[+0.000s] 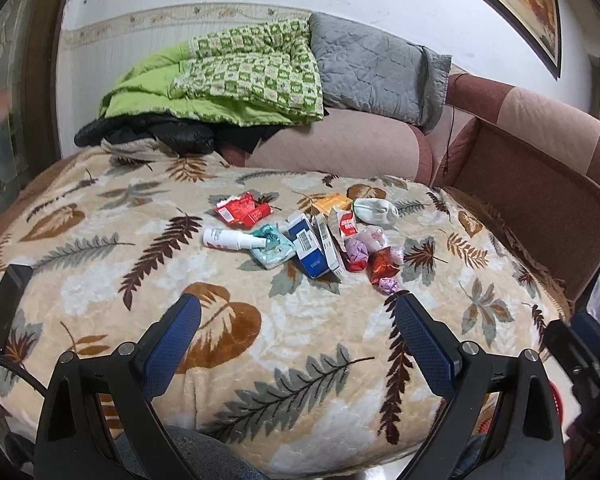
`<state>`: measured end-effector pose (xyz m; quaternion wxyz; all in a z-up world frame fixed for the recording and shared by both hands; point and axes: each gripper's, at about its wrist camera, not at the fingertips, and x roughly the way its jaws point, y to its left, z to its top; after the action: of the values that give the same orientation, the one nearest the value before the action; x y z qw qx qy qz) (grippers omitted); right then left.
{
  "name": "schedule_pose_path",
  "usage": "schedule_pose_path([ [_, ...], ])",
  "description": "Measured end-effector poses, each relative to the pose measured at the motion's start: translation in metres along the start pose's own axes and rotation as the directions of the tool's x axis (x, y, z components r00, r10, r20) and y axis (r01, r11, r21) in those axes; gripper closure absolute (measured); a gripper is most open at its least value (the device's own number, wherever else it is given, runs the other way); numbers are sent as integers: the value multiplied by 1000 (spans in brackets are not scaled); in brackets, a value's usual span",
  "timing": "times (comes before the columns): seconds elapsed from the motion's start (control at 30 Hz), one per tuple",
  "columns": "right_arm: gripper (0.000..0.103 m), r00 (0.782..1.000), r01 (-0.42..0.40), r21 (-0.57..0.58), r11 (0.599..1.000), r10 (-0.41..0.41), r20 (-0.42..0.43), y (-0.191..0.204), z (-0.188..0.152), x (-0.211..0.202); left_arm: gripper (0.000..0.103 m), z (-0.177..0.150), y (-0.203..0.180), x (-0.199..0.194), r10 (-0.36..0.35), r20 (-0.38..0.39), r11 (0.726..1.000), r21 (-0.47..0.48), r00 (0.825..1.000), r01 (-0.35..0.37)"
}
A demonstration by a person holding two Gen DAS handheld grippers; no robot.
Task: Collect trash
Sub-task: 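Grasp the red snack wrapper with the right tool while the left tool grasps the white bottle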
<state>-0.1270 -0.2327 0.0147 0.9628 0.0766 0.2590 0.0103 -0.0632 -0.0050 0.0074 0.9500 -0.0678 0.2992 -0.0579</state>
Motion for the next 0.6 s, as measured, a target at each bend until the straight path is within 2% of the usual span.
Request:
schedule_pose_path([
  [0.1,0,999,-42,31,999,41,19,-11,1,17,6,8,8,6,5,-30,1000,-9,1000,-5],
  [0.23,3,995,-90,76,993,87,39,-21,6,38,6,25,22,25,20,-113,999,-29,993,-23],
  [0.27,5,994,-106,97,990,103,36,-24,7,42,6,30,28,32,4,-143,999,-50,990,-11],
  [0.4,14,986,-164,158,974,165,6,-32,16,73,6,46,47,67,-54,-249,990,-138,967,20],
  [0.53,22,985,-155,140,978,163,-51,-34,17,102,6,62,53,91,-33,-273,989,-146,961,-8],
  [0.6,25,981,-166,154,974,179,-74,-34,20,119,6,67,57,104,-54,-299,986,-169,953,3],
])
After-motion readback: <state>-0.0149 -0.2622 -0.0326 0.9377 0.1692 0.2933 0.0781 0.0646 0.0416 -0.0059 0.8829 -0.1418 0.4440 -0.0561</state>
